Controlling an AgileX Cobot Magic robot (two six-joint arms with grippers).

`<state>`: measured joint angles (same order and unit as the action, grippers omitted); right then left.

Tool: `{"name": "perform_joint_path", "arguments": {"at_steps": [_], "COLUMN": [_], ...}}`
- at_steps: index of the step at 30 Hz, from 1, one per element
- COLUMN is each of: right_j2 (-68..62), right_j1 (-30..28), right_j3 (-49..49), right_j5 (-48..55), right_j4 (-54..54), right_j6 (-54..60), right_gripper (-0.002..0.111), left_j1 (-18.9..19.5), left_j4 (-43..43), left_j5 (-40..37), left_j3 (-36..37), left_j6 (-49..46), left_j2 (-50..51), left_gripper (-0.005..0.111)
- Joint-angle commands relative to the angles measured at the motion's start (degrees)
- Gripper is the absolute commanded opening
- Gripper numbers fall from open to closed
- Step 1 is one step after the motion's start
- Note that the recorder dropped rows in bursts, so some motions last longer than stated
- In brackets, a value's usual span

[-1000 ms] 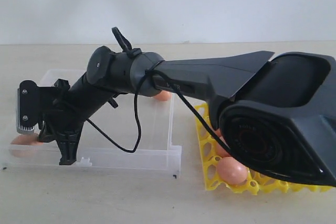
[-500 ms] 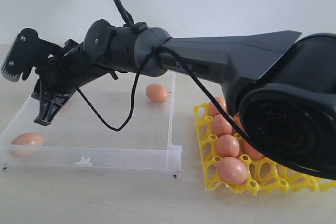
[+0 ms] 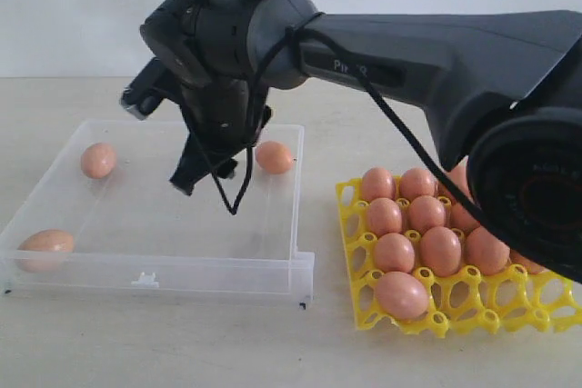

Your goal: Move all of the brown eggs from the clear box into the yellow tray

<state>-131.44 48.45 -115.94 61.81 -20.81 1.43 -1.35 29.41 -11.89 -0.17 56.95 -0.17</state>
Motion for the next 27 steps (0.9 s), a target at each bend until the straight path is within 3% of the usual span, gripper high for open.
{"name": "perform_joint_path", "arguments": {"at_steps": [1,12,27], "right_j2": [-0.5,-1.4,-5.8], "right_j1": [-3.3,-6.7,-6.8], "right_j3": [-0.1,-0.1,0.0], "right_j5": [1.2,-5.1,-8.6], "right_j4": [-2.0,1.5,0.8], "right_j6": [-4.2,-2.2,4.0], "right_gripper": [0.053,0.053,0.053], "left_j1": [-0.4,-0.4,-0.4], "left_j4": [-4.2,-11.7,-11.7], "left_j5": [-0.5,-0.4,-0.4], "left_j3": [0.2,0.2,0.2], "left_j6": [0.4,-0.2,-0.3], "left_j2": [0.2,0.2,0.2], "left_gripper": [-0.004,-0.004,-0.004]}}
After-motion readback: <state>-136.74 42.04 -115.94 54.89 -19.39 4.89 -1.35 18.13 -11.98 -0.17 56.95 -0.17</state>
